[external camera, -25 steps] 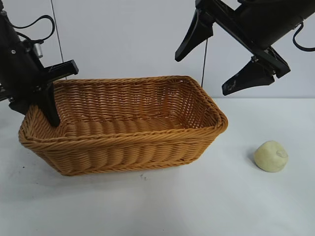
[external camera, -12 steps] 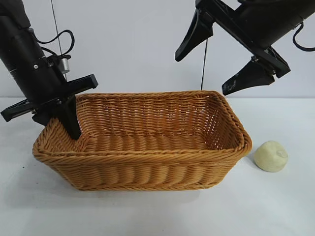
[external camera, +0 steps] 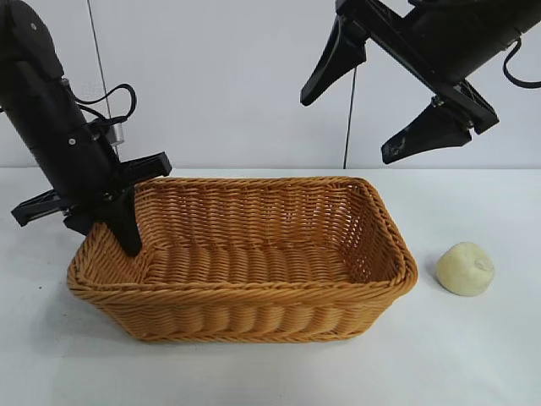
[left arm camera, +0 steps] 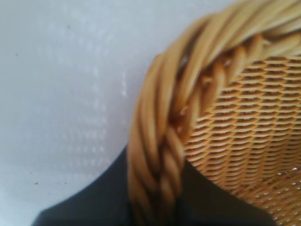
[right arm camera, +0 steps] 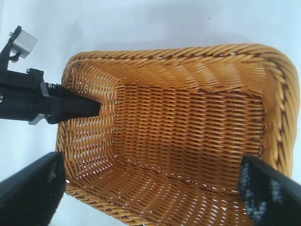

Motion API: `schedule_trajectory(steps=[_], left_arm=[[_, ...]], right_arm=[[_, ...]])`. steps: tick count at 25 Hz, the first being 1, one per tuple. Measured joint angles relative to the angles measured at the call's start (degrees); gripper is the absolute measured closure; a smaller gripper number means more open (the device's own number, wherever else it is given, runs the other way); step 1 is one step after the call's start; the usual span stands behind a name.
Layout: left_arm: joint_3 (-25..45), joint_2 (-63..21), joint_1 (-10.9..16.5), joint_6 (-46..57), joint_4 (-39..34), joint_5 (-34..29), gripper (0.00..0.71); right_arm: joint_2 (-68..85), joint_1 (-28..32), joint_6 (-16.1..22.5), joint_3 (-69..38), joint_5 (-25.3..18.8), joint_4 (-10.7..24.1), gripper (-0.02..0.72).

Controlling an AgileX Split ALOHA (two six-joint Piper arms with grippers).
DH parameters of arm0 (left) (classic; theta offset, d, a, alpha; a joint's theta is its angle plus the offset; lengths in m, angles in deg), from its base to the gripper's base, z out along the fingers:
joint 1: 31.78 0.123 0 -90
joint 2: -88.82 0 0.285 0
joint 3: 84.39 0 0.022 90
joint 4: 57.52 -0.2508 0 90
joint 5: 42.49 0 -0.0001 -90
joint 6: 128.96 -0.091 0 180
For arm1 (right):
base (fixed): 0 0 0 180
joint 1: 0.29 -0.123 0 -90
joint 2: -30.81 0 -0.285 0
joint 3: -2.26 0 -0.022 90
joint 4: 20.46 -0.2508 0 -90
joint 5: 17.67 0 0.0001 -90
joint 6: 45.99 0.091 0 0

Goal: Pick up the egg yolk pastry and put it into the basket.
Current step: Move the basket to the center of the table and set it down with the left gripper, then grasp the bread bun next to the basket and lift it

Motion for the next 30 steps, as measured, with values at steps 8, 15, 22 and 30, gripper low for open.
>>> schedule_trajectory(steps=[8, 15, 22, 30], left_arm=[[0.00, 0.00, 0.00, 0.00, 1.03, -0.75, 0.133], [-1.70, -0.21, 0.00, 0.00, 0.75, -6.21, 0.021], [-6.95, -6.26, 0.00, 0.12, -3.90, -10.33, 0.016], [-12.70, -9.85, 1.28, 5.00, -19.92, -15.12, 0.014]], right_arm=[[0.00, 0.00, 0.00, 0.00, 0.00, 0.00, 0.010], [0.00, 0.00, 0.00, 0.00, 0.00, 0.00, 0.010], [0.00, 0.00, 0.00, 0.00, 0.00, 0.00, 0.010], [0.00, 0.00, 0.00, 0.00, -0.06, 0.00, 0.010]])
